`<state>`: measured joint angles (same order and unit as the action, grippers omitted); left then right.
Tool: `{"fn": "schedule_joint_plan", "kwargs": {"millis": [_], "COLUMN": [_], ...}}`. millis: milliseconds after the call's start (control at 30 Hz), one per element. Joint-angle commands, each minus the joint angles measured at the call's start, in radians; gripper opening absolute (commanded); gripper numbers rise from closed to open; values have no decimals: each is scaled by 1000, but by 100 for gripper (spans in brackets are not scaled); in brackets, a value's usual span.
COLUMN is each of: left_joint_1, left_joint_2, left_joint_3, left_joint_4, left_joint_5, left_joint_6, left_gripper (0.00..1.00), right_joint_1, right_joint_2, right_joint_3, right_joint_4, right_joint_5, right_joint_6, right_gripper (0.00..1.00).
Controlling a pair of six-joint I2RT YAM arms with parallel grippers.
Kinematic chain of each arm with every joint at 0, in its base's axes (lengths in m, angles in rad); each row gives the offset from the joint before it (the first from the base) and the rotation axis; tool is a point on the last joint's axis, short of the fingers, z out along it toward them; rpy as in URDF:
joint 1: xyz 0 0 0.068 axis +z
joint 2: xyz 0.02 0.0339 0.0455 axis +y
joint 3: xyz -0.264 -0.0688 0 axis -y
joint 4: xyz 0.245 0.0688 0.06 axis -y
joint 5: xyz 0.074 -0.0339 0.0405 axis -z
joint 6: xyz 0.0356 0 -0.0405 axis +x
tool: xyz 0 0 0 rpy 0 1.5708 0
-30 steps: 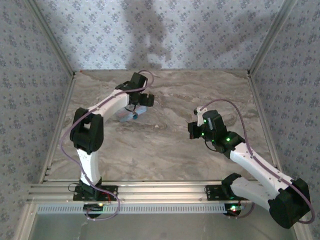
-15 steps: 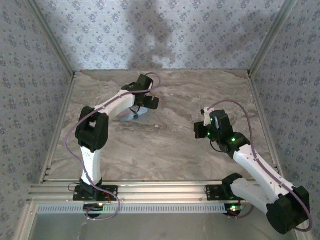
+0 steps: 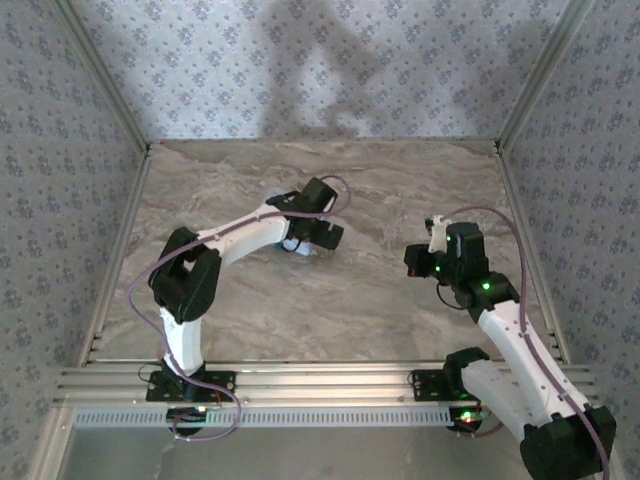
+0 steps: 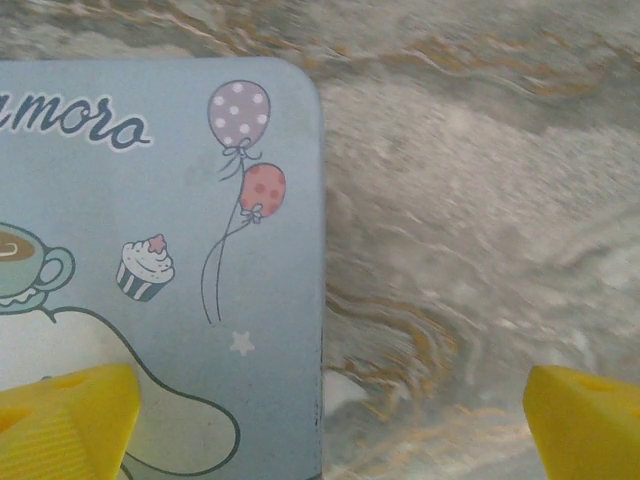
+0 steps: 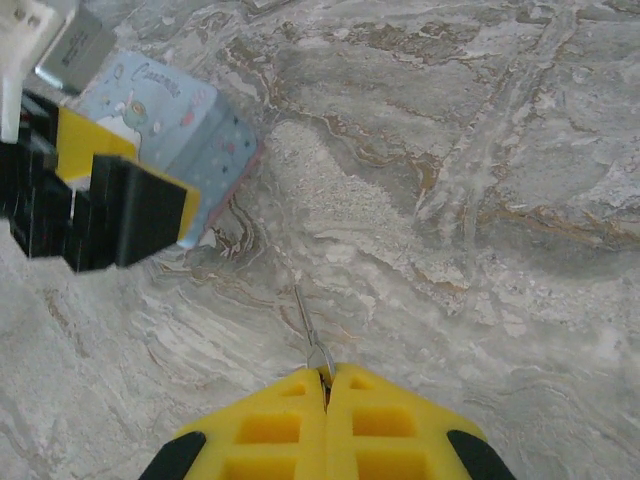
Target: Unlock the padlock with the key
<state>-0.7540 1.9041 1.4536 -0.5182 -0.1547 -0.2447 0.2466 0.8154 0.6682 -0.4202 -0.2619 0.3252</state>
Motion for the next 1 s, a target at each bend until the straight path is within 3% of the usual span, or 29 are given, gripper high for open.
{"fn": "schedule_joint_plan", "kwargs": {"millis": [0, 300, 500, 733, 967], "left_joint_1": [-42, -172, -214, -202, -79], "left_joint_2": [-36, -52, -79, -205, -430], "left_joint_3": [-43, -92, -119, -138, -321], "left_joint_4": [-16, 4, 2, 15, 102], "left_joint_5": [12, 10, 5, 6, 87], "left_joint_6": [-53, -109, -135, -142, -178], "left_gripper": [98, 98, 98, 98, 98], "right_joint_1": [-30, -116, -127, -99, 75], "right_joint_2": [-21, -59, -59, -26, 115], "right_joint_3": [11, 34, 10, -35, -38], "right_joint_4": [-54, -79, -25, 93, 259], "right_joint_5": [-47, -119, -148, -216, -184], "right_joint_6": [12, 23, 26, 74, 128], "right_gripper": [0, 0, 0, 0, 0]}}
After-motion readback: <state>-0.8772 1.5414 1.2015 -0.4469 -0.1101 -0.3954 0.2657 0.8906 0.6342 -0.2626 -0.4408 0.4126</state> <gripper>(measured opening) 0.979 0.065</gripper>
